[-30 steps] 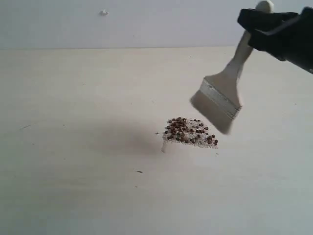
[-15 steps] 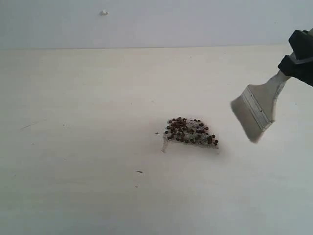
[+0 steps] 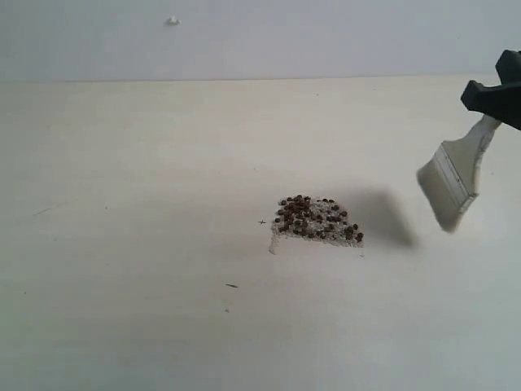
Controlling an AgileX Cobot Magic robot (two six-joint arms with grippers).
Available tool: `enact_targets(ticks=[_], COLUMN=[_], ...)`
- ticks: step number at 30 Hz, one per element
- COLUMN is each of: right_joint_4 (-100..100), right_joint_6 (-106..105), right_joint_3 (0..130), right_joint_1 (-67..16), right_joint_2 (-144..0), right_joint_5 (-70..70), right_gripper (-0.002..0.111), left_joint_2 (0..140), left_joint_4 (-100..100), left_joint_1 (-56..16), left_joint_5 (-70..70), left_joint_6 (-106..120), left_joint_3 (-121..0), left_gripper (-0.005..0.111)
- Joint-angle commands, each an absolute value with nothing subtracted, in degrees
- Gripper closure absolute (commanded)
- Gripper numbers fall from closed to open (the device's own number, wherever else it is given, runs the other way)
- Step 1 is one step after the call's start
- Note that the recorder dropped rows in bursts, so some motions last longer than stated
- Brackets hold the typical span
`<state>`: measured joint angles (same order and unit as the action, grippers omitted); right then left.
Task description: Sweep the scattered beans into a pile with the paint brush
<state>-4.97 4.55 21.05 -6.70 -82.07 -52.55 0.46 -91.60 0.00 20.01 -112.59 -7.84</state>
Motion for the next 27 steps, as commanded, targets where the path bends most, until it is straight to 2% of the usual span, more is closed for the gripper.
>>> enact_targets(ticks=[1, 11, 20, 27], right_joint_4=[-13.9, -30.1, -31.4, -31.2], right_joint_6=[-3.7, -11.1, -8.1, 2.6], right_joint_3=[23.6, 23.6, 23.9, 23.9], right_joint_1=[-12.8, -26.6, -31.9, -32.7], right_joint_2=[-82.0, -87.6, -96.0, -99.8], right_joint_5=[-49.8, -60.6, -66.9, -69.2], right_gripper=[0.108, 0.108, 0.108, 0.108], left_joint_2=[0.6, 0.6, 0.6, 0.6], left_joint_4=[-91.5, -91.5, -91.5, -91.5], left_joint_1=[0.1, 0.1, 0.1, 0.1], left_joint_5=[20.4, 20.4, 20.4, 20.4], left_joint_6=[-112.6, -112.6, -112.6, -112.6], left_joint_3=[-7.8, -7.8, -7.8, -7.8], left_gripper=[0.107, 0.107, 0.107, 0.107])
